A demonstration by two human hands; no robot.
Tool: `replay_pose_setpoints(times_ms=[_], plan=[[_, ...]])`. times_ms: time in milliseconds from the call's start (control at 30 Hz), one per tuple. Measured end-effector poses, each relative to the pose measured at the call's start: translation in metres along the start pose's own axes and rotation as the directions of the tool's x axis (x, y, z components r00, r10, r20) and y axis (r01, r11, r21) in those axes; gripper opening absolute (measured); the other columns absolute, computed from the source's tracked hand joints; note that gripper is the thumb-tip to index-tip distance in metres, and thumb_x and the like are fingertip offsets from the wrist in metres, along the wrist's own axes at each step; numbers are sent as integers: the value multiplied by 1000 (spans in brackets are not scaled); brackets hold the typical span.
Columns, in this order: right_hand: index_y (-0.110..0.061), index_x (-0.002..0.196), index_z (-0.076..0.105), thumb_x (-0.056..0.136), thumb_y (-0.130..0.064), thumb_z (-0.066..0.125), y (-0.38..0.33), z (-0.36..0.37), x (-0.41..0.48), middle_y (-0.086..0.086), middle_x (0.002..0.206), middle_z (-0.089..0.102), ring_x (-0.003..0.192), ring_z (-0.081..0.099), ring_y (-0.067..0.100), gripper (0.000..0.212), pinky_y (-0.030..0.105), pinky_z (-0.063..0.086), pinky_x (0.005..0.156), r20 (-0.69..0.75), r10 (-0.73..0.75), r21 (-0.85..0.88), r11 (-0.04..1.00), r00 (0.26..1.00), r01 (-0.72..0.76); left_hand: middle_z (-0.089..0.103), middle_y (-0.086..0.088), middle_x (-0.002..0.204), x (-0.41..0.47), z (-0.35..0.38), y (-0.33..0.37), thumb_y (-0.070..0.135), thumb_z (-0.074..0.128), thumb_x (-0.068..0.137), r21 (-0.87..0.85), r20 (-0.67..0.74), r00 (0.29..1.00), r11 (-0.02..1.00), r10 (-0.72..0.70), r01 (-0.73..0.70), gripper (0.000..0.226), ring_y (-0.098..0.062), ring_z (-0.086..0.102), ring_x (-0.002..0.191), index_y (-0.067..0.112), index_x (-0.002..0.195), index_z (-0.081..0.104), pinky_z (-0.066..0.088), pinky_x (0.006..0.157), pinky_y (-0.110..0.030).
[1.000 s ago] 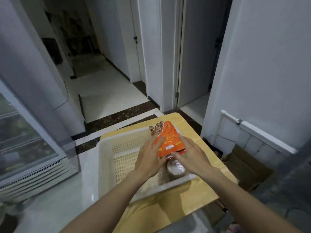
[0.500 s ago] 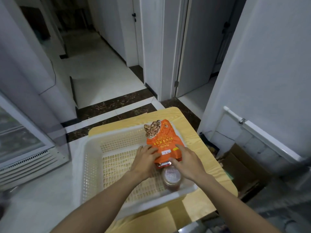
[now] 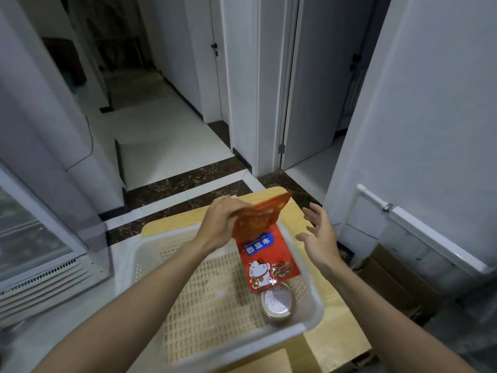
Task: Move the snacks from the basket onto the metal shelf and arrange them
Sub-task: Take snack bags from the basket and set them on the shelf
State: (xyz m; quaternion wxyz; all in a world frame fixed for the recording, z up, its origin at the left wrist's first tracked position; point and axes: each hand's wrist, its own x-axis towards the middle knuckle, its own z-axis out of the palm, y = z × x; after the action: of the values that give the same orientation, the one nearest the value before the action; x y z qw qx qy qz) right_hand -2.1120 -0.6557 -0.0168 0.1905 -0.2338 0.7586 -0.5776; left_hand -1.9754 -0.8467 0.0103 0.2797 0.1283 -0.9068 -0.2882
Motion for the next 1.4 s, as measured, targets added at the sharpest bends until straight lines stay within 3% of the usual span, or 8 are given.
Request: replay_pose_setpoints(times_ms=[333,533,700,867,967,1100,1267,1400], plan=[[-22,105,68,68,-22,83,-28,9,4,-6,100,76,94,72,10,39,30,58,81,244,-36,211,977,969,-16,71,7,88,15,-39,42,2,61,91,-538,79,976,816,-201,211,15,-3,67,87,11,98,70,53,77,-19],[-23,94,70,75,-19,82,-40,27,3,-8,93,76,86,73,10,23,28,56,73,56,1,328,944,998,-19,58,9,118,10,-27,33,17,72,87,-461,-182,871,821,-457,335,49,-7,59,105,25,130,51,53,83,-24],[-26,87,70,76,-27,83,-56,48,7,-7,92,74,87,71,13,18,39,57,82,-126,131,356,931,983,-78,51,13,133,-12,0,29,24,74,84,-310,83,936,884,-342,351,59,-5,48,121,29,136,48,42,94,-19],[-23,89,73,86,-28,74,-72,69,2,-4,90,75,89,72,15,5,44,58,87,-38,105,326,941,994,-87,25,9,156,-17,26,21,21,85,65,-341,165,941,879,-294,334,106,-9,29,141,41,150,25,42,107,-31],[-16,106,73,90,-26,70,-75,72,0,0,100,75,98,71,16,19,41,56,93,164,50,305,947,985,-99,39,6,147,-16,30,14,4,75,74,-399,70,949,864,-307,308,96,-11,41,135,45,147,29,49,102,-36],[-14,132,60,87,-21,73,-69,69,1,-2,123,67,115,62,14,47,32,52,97,391,29,195,974,920,-114,59,11,128,-25,32,17,0,57,94,-642,118,875,636,-470,429,69,-8,63,110,43,143,34,58,82,-30],[-14,130,55,77,-28,83,-32,61,14,3,123,62,108,61,18,61,34,52,93,82,158,-232,963,984,-135,73,-1,104,-35,34,11,-1,62,88,-772,136,719,382,-681,508,42,-21,70,96,21,123,55,58,81,-40],[-19,115,47,66,-36,88,11,50,17,2,107,62,92,66,22,67,43,57,82,94,313,-509,831,945,-224,71,-4,105,-43,30,-3,1,62,89,-830,179,616,218,-767,513,33,-25,70,96,28,110,57,58,79,-44]])
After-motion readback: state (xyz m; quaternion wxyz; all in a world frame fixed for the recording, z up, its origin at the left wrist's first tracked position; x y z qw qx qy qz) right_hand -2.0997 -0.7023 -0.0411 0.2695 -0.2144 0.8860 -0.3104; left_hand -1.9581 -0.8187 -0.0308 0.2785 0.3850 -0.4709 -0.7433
